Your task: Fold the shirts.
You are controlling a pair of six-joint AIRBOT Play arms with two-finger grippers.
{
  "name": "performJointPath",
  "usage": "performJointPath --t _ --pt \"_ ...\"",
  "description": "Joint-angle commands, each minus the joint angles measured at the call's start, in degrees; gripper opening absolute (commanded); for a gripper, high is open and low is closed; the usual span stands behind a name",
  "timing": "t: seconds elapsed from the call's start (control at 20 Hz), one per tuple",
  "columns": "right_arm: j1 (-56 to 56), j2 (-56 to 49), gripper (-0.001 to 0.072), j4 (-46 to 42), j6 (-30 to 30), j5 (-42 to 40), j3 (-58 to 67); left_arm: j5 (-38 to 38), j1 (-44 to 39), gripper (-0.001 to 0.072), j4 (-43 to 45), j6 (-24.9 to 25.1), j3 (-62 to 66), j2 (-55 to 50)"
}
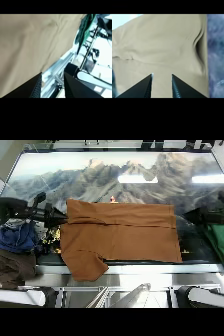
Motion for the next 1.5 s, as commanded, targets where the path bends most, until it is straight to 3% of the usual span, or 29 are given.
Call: performJointPath --t 0.0,0.05,0.1,0.15,0.4,0.55,0.65,0.8,0.85,0.95,1.1,1.25,1.45 --pt "-1.2 21.0 0.0279 -2.0 2.6 -12.3 -17.0 -5.6 4.8 0.0404 1.5 1.1 -18.6 18.5" --pt "-1.2 26.2 0.0301 -1.9 3.3 -13.9 -21.5 -7.6 5.9 0.0527 3.2 -0.8 -23.7 24.0" --pt "-1.1 31.2 0.0405 -1.7 4.7 -14.4 -25.6 -9.4 6.7 0.0716 5.9 -3.6 -28.9 29.7" --pt "-1.1 35.3 0.047 -1.7 6.1 -14.3 -28.7 -10.2 7.1 0.0717 7.8 -6.1 -33.4 34.6" --pt "-1.1 42.9 0.0462 -0.9 8.0 -13.8 -33.2 -12.0 7.8 0.0716 8.5 -13.2 -47.9 50.2" --pt "-1.1 42.9 0.0462 0.9 8.0 -12.7 -33.2 -17.3 7.8 0.0697 11.6 -13.5 -49.0 55.0" --pt "-1.1 42.9 0.0462 0.9 8.0 -12.7 -33.2 -22.2 7.8 0.0697 15.5 -16.3 -49.0 57.3" --pt "-1.1 42.8 0.0462 0.9 7.9 -12.5 -33.2 -24.1 7.8 0.0696 17.0 -18.5 -47.4 59.5" --pt "-1.1 42.8 0.0462 0.9 7.9 -12.5 -33.2 -23.9 7.8 0.0695 18.7 -18.4 -44.8 58.8" --pt "-1.1 42.8 0.0461 0.9 7.5 -12.7 -33.2 -19.3 7.8 0.0547 27.4 -18.4 -37.7 54.6" --pt "-1.1 42.8 0.0462 0.9 7.5 -12.9 -33.2 -9.2 7.5 0.0553 30.0 -17.8 -31.2 44.7" --pt "-1.1 42.8 0.0461 0.9 7.5 -13.2 -33.2 -9.1 4.1 0.0553 29.6 -10.5 -30.3 36.5" --pt "-1.1 42.8 0.0461 0.9 7.5 -13.2 -33.2 -12.9 -3.6 0.0553 29.4 -7.8 -30.4 26.9"
